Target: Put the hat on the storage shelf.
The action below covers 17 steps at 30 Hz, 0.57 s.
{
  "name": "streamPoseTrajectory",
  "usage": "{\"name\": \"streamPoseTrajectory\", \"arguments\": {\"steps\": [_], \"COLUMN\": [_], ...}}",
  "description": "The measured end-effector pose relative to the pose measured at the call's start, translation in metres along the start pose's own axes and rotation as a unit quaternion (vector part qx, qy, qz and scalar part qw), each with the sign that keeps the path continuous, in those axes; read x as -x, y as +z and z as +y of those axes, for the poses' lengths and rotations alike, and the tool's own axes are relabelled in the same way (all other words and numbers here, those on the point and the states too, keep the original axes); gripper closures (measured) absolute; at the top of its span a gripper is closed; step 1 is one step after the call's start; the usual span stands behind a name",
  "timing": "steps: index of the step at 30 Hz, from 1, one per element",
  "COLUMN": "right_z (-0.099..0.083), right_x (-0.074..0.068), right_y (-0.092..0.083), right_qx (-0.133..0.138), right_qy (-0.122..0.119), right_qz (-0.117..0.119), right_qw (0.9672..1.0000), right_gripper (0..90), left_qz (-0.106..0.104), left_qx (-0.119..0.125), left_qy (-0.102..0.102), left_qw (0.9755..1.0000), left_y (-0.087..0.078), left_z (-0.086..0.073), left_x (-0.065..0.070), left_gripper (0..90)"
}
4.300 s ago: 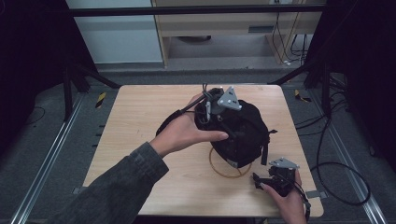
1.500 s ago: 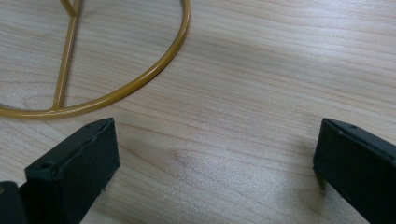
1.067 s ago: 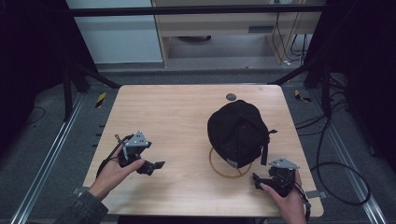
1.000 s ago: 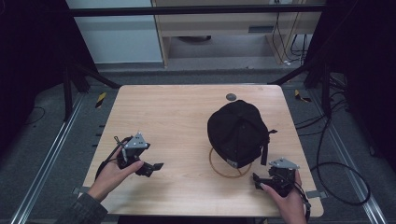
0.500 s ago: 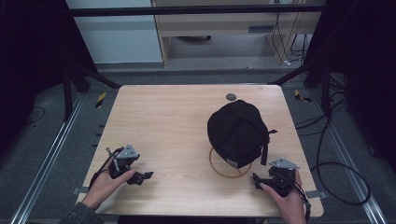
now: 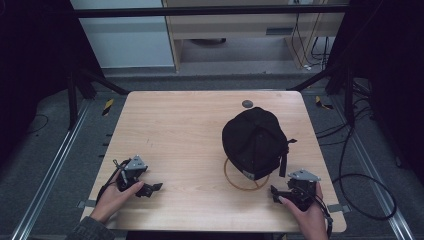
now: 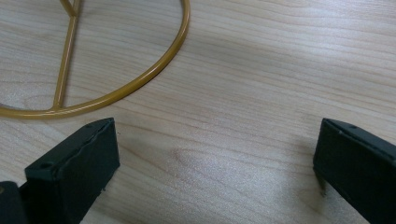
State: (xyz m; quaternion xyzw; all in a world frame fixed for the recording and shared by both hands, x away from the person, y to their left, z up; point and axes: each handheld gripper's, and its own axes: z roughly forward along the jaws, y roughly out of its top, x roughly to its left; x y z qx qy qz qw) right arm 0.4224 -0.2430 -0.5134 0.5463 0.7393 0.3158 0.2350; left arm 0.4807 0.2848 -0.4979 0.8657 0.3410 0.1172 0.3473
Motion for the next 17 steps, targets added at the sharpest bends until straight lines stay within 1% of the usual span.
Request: {"name": "streamPoseTrajectory", "arguments": {"steps": [2,3,4,5,6,7,8,9,10,17], "right_z": [0.0000,0.0000,0.0000,0.0000,0.0000,0.0000,0.0000,0.0000,0.0000,0.0000], "right_x": [0.0000,0.0000,0.0000,-0.0001,0.0000,0.0000,0.0000,-0.0001,0.0000,0.0000], "right_y": [0.0000,0.0000,0.0000,0.0000,0.0000,0.0000,0.0000,0.0000,0.0000,0.0000], "right_qx": [0.000,0.000,0.000,0.000,0.000,0.000,0.000,0.000,0.000,0.000], "right_qy": [0.000,0.000,0.000,0.001,0.000,0.000,0.000,0.001,0.000,0.000], "right_qz": [0.000,0.000,0.000,0.000,0.000,0.000,0.000,0.000,0.000,0.000], "right_qw": [1.0000,1.0000,1.0000,1.0000,1.0000,1.0000,1.0000,1.0000,1.0000,1.0000], "right_gripper": [0.4,0.4,0.4,0.4,0.4,0.4,0.4,0.4,0.4,0.4], "left_qz": [0.004,0.007,0.007,0.007,0.006,0.008,0.015,0.027,0.029,0.027], "left_qx": [0.000,0.005,0.016,0.021,0.023,0.023,0.022,0.019,0.018,0.017], "left_qy": [-0.003,-0.002,-0.008,-0.013,-0.014,-0.011,-0.003,0.008,0.012,0.012], "left_qw": [1.0000,1.0000,0.9998,0.9997,0.9996,0.9996,0.9996,0.9994,0.9993,0.9994], "left_y": [0.0032,0.0044,0.0053,0.0057,0.0060,0.0064,0.0068,0.0077,0.0083,0.0083], "left_z": [-0.0020,-0.0032,-0.0044,-0.0047,-0.0045,-0.0045,-0.0050,-0.0058,-0.0061,-0.0063], "left_x": [-0.0010,-0.0011,-0.0014,-0.0016,-0.0022,-0.0023,-0.0023,-0.0015,-0.0013,-0.0016], "left_gripper": [3.5,2.9,1.6,1.5,1.6,1.6,1.6,1.6,0.8,0.0]}}
